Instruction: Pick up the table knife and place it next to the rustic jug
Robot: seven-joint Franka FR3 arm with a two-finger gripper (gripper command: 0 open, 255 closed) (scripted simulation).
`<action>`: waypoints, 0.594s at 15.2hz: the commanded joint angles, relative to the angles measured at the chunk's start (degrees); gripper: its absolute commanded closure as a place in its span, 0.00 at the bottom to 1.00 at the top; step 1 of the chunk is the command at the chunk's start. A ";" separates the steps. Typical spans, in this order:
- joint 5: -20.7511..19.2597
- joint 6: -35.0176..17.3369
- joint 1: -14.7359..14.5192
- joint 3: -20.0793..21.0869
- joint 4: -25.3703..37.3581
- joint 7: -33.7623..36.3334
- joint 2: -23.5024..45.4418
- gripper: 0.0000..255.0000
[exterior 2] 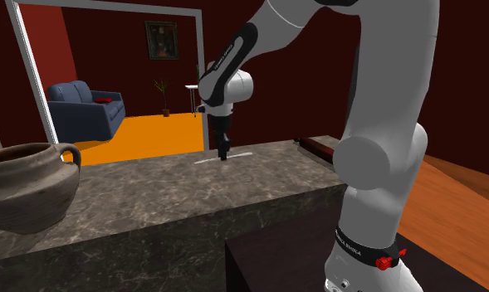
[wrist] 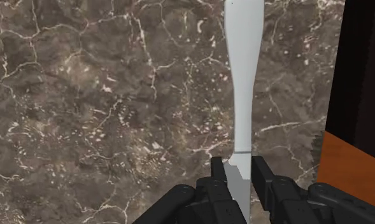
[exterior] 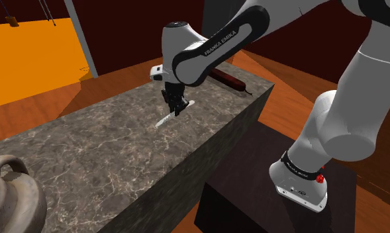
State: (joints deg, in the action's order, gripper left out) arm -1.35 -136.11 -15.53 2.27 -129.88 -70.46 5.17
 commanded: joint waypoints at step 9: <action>0.37 7.39 -0.03 0.07 2.87 -0.25 -4.50 1.00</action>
State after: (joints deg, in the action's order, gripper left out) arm -1.02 -129.63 -15.64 2.41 -127.43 -70.51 1.15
